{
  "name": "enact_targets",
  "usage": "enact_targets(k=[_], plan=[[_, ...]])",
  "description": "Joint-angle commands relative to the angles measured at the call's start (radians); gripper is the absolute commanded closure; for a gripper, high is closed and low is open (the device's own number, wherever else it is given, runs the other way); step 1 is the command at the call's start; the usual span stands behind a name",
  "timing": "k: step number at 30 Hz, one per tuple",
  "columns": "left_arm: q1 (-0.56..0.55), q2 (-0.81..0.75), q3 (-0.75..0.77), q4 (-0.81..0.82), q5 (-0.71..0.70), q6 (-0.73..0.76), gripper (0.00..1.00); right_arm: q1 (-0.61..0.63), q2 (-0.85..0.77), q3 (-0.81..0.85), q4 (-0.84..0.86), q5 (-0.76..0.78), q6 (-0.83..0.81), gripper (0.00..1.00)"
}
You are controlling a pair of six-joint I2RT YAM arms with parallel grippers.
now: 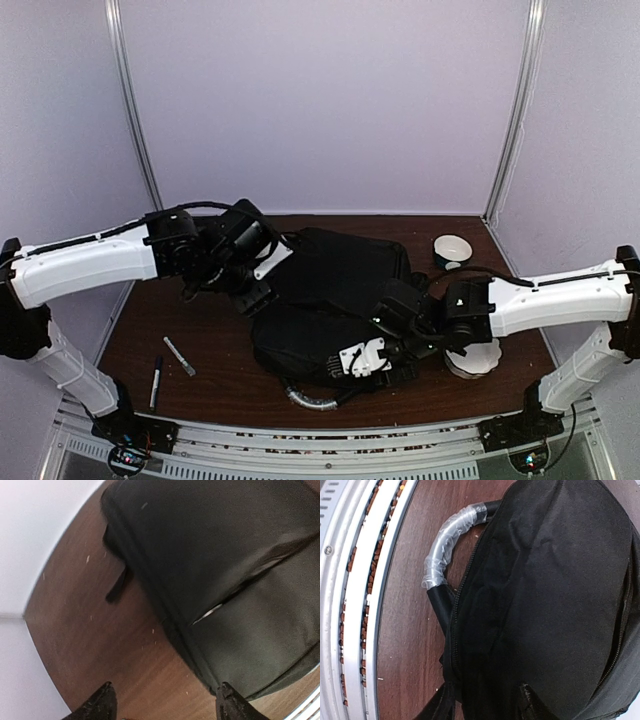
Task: Pack the student bag
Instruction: Pick up the pen at the corner of the board.
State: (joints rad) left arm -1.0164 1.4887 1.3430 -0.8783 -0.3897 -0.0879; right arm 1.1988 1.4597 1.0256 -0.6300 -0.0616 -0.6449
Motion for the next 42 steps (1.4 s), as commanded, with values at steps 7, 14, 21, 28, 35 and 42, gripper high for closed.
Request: enact_targets(k=[7, 14, 21, 28, 35, 42], plan=[[0.371, -0.194, -0.257, -0.265, 0.178, -0.716, 0.42, -0.114, -0.082, 0.098, -0.111, -0.181, 0.033, 0.55], [0.47, -0.192, -0.392, -0.268, 0.263, -0.829, 0.47, -0.117, -0.079, 0.077, -0.088, -0.151, 0.028, 0.55], [0.534, -0.157, -0.468, -0.181, 0.347, -0.877, 0.54, -0.116, -0.084, 0.066, -0.083, -0.143, 0.028, 0.54], [0.576, -0.134, -0.531, -0.096, 0.385, -0.902, 0.57, -0.115, -0.073, 0.068, -0.083, -0.142, 0.027, 0.54], [0.627, -0.087, -0.576, -0.009, 0.395, -0.922, 0.61, -0.116, -0.071, 0.068, -0.086, -0.144, 0.03, 0.54], [0.649, -0.022, -0.573, 0.041, 0.373, -0.924, 0.68, -0.115, -0.068, 0.061, -0.085, -0.129, 0.026, 0.54]])
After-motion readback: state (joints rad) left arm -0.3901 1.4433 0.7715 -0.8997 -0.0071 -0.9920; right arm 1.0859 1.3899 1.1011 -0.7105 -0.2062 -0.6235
